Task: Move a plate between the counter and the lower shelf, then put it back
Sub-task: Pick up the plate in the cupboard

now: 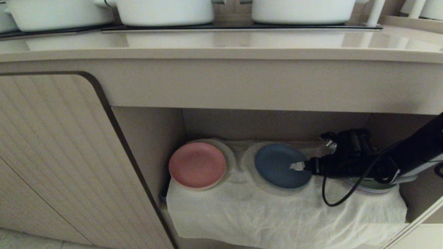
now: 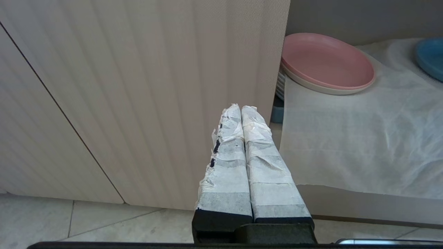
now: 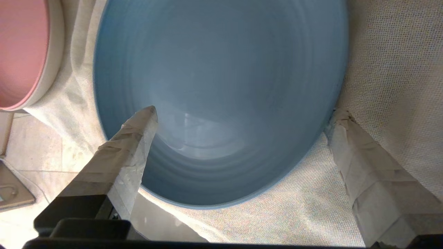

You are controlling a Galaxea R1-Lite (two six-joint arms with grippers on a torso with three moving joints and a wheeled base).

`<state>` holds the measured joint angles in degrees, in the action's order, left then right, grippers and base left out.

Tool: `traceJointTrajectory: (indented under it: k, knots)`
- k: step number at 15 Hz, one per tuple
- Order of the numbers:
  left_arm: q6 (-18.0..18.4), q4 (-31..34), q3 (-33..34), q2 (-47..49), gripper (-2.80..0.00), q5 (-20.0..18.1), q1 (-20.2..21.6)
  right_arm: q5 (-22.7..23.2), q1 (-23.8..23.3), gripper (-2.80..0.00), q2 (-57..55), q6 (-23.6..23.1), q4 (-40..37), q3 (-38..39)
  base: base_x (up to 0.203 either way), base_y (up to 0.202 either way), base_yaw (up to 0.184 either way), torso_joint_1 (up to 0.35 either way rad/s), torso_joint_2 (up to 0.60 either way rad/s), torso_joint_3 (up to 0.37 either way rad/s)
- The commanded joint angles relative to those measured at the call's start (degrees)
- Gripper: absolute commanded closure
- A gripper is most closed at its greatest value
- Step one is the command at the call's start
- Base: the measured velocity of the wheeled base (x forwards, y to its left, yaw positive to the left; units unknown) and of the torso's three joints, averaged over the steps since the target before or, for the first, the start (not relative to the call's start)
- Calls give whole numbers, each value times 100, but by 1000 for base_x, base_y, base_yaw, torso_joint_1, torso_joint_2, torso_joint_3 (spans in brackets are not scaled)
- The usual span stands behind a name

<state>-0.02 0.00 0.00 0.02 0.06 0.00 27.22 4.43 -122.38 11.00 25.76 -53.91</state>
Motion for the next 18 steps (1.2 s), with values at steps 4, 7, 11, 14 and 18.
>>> traceJointTrajectory:
  k: [4,7,11,14,18]
  knots:
    - [-6,0,0,-2,0,3,0,-156,23,-280,4,8,-10,38,0,0,0,0,0,0]
    - [2,0,0,-2,0,3,0,-165,32,-280,4,-1,-19,47,0,0,0,0,0,0]
    - [-4,0,0,-2,0,3,0,-252,32,-280,-23,-1,-19,47,0,0,0,0,0,0]
    - [-5,0,0,-2,0,3,0,-261,32,-280,-40,-37,-19,47,0,0,0,0,0,0]
    - [-6,0,0,-2,0,3,0,-252,32,0,-84,-238,-19,82,0,0,0,0,0,0]
